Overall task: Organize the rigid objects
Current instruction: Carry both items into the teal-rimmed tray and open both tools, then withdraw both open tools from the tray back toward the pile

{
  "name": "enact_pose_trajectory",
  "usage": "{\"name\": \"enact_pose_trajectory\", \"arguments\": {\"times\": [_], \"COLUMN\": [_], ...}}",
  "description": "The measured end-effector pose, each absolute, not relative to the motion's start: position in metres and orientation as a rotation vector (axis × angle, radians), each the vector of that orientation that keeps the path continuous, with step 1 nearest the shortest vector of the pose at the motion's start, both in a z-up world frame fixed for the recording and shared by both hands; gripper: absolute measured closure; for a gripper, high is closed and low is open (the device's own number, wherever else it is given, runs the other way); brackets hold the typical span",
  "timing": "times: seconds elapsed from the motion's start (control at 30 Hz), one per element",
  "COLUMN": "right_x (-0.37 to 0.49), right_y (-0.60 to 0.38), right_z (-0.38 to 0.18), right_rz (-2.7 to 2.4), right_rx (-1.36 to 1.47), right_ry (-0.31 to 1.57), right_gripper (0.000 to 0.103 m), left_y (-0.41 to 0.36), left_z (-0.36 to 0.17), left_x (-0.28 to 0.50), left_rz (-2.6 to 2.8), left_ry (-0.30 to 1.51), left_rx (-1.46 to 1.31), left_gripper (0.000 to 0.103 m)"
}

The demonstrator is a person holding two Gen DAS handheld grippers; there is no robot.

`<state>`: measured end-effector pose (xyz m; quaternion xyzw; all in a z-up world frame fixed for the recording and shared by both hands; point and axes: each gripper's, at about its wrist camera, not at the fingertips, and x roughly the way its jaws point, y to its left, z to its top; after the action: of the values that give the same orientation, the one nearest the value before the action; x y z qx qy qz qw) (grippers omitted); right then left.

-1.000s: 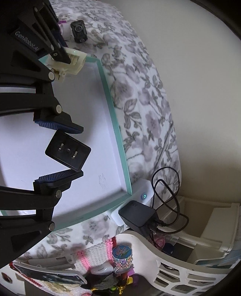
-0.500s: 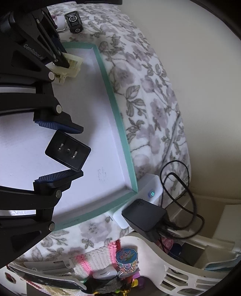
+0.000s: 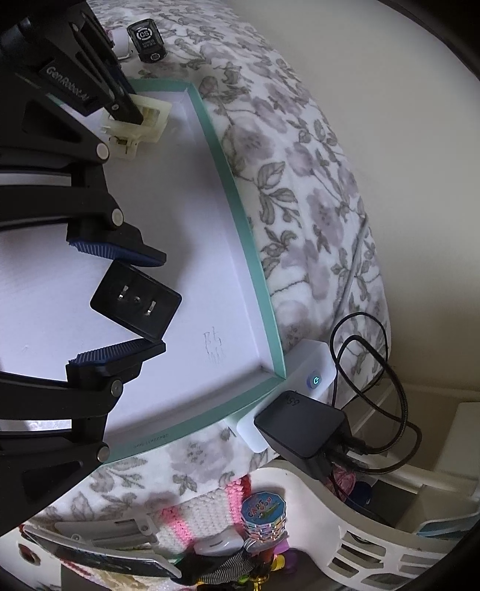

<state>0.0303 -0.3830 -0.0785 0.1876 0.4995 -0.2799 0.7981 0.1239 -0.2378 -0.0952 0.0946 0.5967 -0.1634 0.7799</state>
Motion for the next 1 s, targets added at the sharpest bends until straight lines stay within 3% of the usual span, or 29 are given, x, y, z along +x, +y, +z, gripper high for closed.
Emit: {"name": "enact_pose_trajectory", "arguments": {"times": [0.07, 0.13, 0.3, 0.47, 0.67, 0.8, 1.0], "right_x": [0.03, 0.03, 0.029, 0.025, 0.024, 0.027, 0.028], "right_y": [-0.382, -0.38, -0.379, -0.382, -0.38, -0.372, -0.37], "right_z": [-0.075, -0.068, -0.051, -0.035, -0.027, -0.029, -0.033], "right_rz": [-0.6, -0.596, -0.596, -0.61, -0.587, -0.553, -0.536], "right_rx": [0.393, 0.377, 0.354, 0.342, 0.339, 0.321, 0.347], "right_ry": [1.07, 1.056, 1.019, 0.976, 0.934, 0.922, 0.907], "right_gripper": [0.057, 0.047, 0.045, 0.035, 0.015, 0.0, 0.0], "left_y": [-0.236, -0.234, -0.227, -0.219, -0.209, -0.199, -0.18], "left_z": [-0.089, -0.084, -0.076, -0.062, -0.045, -0.04, -0.04], "left_x": [0.124, 0.124, 0.125, 0.129, 0.132, 0.134, 0.136], "left_rz": [-0.353, -0.356, -0.346, -0.332, -0.321, -0.303, -0.279], "left_ry": [1.279, 1.274, 1.256, 1.214, 1.15, 1.11, 1.082], "left_rx": [0.199, 0.19, 0.149, 0.107, 0.069, 0.055, 0.016], "left_gripper": [0.082, 0.082, 0.079, 0.047, 0.023, 0.015, 0.01]}}
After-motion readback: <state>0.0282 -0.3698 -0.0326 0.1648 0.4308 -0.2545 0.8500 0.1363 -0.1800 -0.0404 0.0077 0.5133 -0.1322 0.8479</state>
